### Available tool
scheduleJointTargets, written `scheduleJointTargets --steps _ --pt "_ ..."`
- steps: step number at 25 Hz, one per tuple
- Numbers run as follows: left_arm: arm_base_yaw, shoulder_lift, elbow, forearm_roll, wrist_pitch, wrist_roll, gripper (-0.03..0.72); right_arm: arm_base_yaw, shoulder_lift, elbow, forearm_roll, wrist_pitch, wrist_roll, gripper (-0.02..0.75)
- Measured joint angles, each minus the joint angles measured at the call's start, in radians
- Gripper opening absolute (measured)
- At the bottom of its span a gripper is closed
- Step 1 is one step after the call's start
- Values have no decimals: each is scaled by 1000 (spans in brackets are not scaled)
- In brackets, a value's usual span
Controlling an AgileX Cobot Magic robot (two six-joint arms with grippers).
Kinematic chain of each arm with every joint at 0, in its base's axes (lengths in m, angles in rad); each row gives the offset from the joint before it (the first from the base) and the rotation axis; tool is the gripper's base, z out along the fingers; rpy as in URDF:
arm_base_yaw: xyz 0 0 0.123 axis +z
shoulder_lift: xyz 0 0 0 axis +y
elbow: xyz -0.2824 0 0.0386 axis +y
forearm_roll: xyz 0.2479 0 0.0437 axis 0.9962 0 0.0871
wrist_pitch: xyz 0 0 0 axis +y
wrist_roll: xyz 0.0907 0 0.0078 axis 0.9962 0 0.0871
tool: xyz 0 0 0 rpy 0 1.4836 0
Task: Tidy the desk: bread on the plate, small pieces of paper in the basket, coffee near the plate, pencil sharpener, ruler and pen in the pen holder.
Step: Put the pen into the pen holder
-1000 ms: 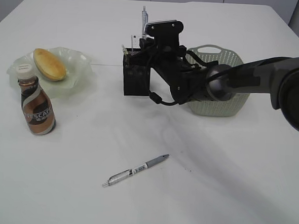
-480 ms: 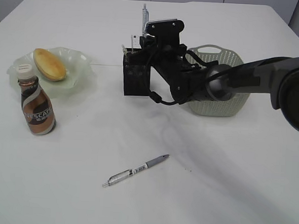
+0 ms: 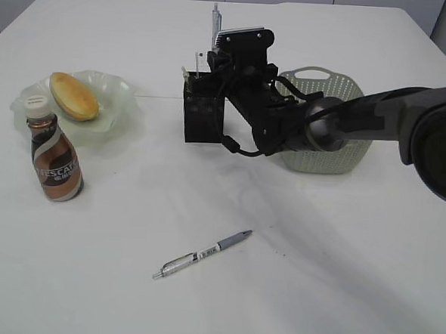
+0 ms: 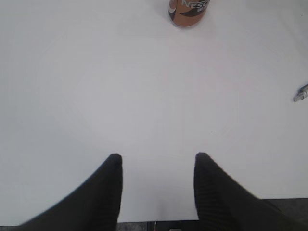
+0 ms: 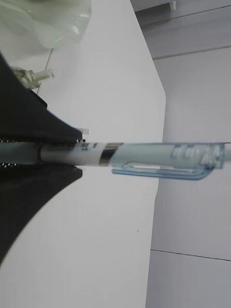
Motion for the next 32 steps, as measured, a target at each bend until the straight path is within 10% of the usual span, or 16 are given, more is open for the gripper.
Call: scheduleJointTargets --steps 32 --pt "0 0 0 0 0 0 361 0 2 -8 -8 15 0 216"
